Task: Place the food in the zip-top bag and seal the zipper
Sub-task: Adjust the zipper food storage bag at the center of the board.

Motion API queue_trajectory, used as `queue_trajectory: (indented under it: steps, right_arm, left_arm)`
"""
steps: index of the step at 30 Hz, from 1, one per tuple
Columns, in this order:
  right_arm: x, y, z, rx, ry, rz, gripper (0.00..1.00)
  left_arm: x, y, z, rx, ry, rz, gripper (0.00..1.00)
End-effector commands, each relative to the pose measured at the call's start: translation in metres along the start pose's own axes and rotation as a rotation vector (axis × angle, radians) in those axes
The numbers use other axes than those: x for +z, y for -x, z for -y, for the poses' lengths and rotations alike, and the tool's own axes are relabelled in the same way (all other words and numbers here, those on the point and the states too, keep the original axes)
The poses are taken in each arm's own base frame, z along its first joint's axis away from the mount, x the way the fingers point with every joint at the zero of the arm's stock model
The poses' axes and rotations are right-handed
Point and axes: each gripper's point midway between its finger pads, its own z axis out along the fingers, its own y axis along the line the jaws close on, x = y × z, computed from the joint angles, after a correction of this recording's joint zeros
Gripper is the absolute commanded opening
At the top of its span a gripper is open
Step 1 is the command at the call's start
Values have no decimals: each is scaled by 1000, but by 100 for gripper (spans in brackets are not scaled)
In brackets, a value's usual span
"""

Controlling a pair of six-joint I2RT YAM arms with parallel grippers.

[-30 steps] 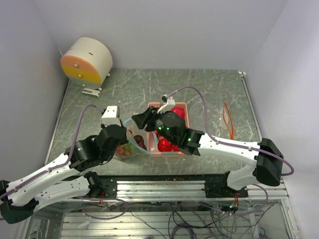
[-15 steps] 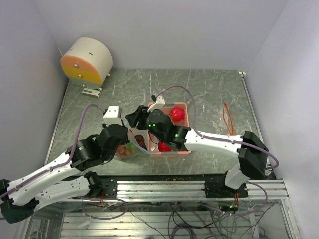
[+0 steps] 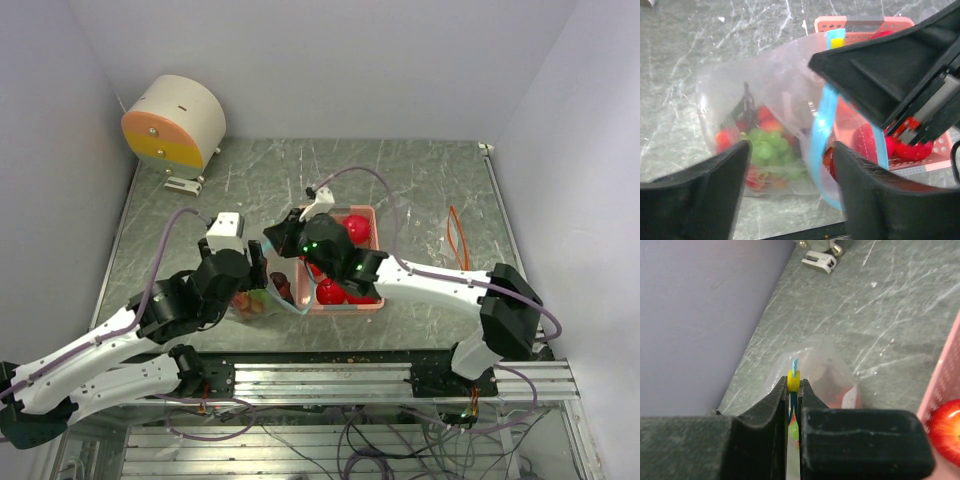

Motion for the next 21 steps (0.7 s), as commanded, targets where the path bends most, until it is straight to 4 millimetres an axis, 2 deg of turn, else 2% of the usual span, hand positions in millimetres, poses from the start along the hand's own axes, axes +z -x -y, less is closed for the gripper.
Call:
queue_trajectory:
  steps: [1, 2, 6, 10, 15, 21]
  right_arm:
    - [-16, 47, -20, -70, 225, 33, 0]
    - [-18, 51, -25, -93, 289, 11, 0]
    - [-32, 56, -40, -187, 551, -110, 0]
    - [-59, 49, -59, -314, 786, -202, 0]
    - [-100, 44, -84, -406, 1079, -263, 0]
    - [-130, 38, -95, -458, 1277, -318, 0]
  left_arm:
    - [-28, 39, -8, 10, -18, 52, 96]
    - [-36, 48, -13, 10, -19, 70, 100]
    - [-67, 75, -25, 3, -83, 152, 99]
    - [-82, 85, -27, 58, -175, 233, 97]
    - [-89, 85, 11, 182, -385, 255, 88]
    - [-74, 65, 45, 370, -493, 156, 82]
